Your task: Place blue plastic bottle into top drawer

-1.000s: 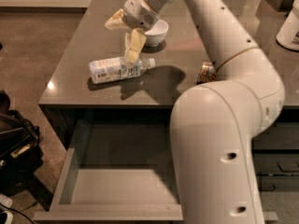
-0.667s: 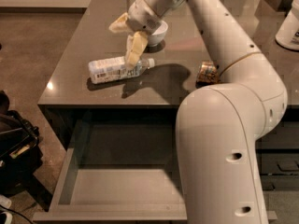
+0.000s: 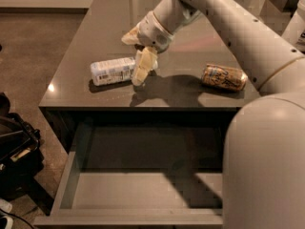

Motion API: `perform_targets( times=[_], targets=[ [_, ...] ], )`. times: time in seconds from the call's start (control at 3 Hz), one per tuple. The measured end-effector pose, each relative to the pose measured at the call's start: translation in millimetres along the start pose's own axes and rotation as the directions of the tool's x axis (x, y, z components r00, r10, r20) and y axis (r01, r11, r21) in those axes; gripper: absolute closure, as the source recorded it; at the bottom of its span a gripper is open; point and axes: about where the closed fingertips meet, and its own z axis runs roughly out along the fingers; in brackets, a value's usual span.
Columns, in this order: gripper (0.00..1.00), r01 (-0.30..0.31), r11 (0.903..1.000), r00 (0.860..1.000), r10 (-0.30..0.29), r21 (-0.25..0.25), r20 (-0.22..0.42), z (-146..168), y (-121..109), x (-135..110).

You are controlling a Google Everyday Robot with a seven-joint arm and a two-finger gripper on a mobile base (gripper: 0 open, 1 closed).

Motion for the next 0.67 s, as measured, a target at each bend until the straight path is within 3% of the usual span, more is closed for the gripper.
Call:
perform_targets(
  times=[0.33,0.67],
  targets=[
    [0.0,-0.014,0.9994,1.0,0.014,-0.033,-0.007,16.5,8.0,7.3],
    [0.0,-0.014,0.9994,1.0,0.014,-0.033,-0.007,16.6,8.0,7.3]
  ],
)
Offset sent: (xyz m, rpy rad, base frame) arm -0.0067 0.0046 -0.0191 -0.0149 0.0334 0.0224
